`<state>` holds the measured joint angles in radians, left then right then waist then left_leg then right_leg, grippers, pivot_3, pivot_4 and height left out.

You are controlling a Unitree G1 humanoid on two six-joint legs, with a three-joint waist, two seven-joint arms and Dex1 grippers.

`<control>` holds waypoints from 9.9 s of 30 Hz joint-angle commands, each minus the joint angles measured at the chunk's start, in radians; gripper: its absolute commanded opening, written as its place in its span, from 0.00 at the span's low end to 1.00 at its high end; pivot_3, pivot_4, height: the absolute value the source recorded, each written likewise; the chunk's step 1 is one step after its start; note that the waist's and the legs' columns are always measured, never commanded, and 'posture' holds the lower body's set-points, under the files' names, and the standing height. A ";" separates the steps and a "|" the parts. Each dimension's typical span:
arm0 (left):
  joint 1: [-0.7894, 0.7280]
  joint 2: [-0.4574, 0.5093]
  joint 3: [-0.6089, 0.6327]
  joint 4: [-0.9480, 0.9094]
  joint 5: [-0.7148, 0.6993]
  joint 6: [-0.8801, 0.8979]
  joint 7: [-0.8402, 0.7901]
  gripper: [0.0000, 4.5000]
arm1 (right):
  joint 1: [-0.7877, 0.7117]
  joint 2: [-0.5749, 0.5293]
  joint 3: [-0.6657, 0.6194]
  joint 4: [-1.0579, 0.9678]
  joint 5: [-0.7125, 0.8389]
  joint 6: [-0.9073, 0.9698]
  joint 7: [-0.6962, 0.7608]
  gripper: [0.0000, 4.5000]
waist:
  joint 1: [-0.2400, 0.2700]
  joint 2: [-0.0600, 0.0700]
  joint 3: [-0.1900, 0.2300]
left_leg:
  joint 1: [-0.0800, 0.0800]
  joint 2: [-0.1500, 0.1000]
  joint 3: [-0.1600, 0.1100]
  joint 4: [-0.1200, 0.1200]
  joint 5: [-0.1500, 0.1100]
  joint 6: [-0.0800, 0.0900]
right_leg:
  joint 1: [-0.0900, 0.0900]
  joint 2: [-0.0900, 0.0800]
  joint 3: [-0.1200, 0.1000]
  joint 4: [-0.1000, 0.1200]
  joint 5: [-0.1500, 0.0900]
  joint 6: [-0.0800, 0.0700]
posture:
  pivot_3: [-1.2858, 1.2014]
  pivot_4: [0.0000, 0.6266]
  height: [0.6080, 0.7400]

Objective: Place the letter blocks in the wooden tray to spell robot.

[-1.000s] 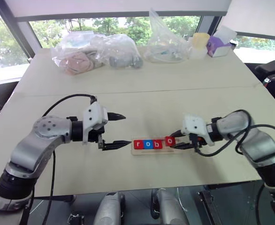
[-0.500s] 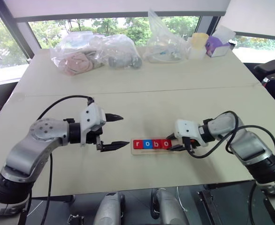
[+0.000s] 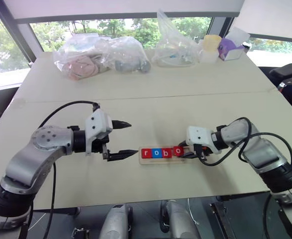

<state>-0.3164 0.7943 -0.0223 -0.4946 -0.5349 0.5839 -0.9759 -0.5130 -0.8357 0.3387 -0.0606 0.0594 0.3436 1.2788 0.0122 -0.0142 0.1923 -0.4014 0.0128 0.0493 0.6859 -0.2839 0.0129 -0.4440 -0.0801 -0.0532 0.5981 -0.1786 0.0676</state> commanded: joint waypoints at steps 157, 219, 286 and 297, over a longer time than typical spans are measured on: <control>-0.048 -0.025 -0.039 0.012 0.006 -0.022 -0.030 1.00 | 0.083 0.623 -0.642 -0.408 -0.073 1.182 -1.153 0.99 | -0.004 0.001 -0.001 | 0.002 0.000 -0.001 -0.001 0.000 0.000 | 0.001 0.000 0.000 0.001 0.000 -0.001 | 0.52 0.24 1.00; -0.045 -0.032 -0.034 0.006 0.025 -0.023 -0.018 1.00 | 0.346 -0.255 -0.274 -0.134 0.154 0.018 -0.193 1.00 | -0.003 0.000 0.001 | -0.004 0.000 -0.001 0.000 -0.001 0.001 | -0.003 -0.001 0.000 -0.004 -0.004 0.005 | 0.52 0.24 1.00; 0.019 0.002 0.011 -0.063 -0.006 0.011 0.031 1.00 | 0.044 -0.056 -0.083 0.004 0.039 -0.042 0.036 0.24 | 0.000 0.000 0.000 | -0.001 0.000 -0.001 0.000 0.000 0.000 | 0.000 -0.001 0.000 -0.001 -0.001 0.001 | 0.52 0.24 1.00; 0.015 -0.003 0.005 -0.059 -0.003 0.009 0.033 1.00 | 0.041 -0.051 -0.088 -0.009 0.045 -0.025 0.035 0.35 | 0.000 0.000 0.000 | -0.001 0.000 0.000 0.000 0.000 0.000 | 0.000 -0.001 0.000 -0.001 -0.001 0.001 | 0.52 0.24 1.00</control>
<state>-0.2895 0.7925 -0.0249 -0.5260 -0.5341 0.6023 -0.9499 -0.4512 -0.8843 0.2668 -0.0444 0.0998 0.3200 1.3124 0.0126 -0.0138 0.1927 -0.4019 0.0126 0.0489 0.6855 -0.2841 0.0132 -0.4440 -0.0806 -0.0535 0.5975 -0.1795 0.0685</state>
